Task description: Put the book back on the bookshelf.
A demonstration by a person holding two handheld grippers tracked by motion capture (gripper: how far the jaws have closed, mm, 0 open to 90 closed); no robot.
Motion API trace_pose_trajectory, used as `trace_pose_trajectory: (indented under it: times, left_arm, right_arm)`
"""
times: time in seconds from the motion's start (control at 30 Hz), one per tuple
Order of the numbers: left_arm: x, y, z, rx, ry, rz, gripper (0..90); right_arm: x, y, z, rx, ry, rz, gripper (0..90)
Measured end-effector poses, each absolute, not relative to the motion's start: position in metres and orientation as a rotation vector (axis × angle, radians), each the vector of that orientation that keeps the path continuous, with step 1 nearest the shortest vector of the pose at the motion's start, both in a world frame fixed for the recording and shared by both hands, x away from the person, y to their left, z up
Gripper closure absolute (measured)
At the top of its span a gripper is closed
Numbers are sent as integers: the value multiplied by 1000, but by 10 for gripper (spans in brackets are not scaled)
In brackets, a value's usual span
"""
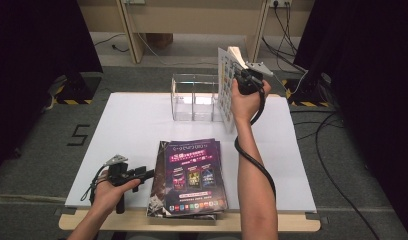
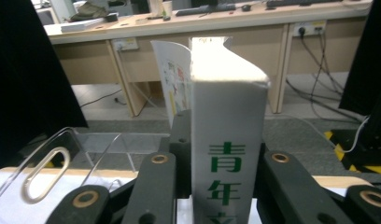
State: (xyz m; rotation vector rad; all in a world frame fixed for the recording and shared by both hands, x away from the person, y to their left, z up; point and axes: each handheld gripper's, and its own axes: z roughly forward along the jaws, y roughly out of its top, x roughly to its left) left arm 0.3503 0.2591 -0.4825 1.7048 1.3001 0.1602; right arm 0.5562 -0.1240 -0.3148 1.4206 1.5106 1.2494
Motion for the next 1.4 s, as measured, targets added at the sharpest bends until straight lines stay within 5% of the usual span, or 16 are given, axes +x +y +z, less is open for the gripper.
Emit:
trace_pose_trajectory:
  times: [0.63,1.4]
  left_arm:
    - [349,256,-483,1715,1290,153,512]
    - [350,257,-483,1713,1292,148,511]
  right_arm:
    - [529,-127,-319,1405,1599,1162,690]
    - [542,-123,-313,1448,1678,1117,693]
